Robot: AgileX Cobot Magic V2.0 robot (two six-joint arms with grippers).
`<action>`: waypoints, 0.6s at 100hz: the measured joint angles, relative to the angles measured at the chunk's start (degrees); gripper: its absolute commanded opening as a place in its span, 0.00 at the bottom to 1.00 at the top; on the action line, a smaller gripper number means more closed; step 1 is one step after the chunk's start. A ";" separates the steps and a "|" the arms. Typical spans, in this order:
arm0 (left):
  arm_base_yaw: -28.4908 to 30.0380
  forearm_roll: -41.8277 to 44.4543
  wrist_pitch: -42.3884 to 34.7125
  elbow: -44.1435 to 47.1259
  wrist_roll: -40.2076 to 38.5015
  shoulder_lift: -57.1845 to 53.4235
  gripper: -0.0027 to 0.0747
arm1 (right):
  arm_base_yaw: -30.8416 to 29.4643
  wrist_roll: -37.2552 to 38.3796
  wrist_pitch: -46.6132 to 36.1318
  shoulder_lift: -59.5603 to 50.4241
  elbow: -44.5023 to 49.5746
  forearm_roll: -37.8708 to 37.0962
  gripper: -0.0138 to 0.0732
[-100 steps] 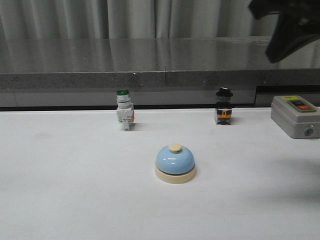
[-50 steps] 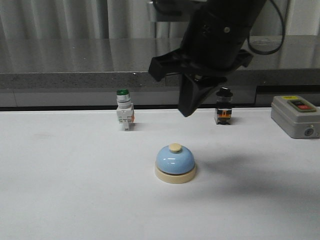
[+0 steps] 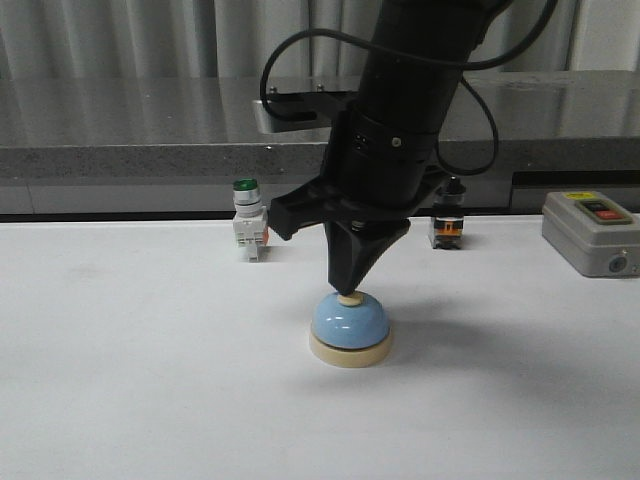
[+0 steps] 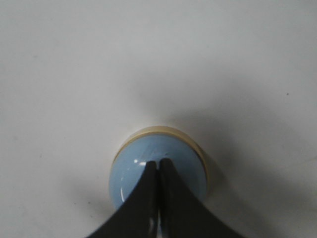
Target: Place and press bell with both arms
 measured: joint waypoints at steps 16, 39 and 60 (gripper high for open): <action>0.00 0.00 0.00 0.00 0.00 0.00 0.01 | 0.00 -0.10 0.27 -0.91 0.11 0.00 0.09; 0.00 0.00 0.00 0.00 0.00 0.00 0.01 | -2.61 1.03 0.41 -8.86 3.13 0.03 0.09; 0.00 0.00 0.00 0.00 0.00 0.00 0.01 | -9.20 3.59 -1.27 -18.86 12.15 -1.02 0.09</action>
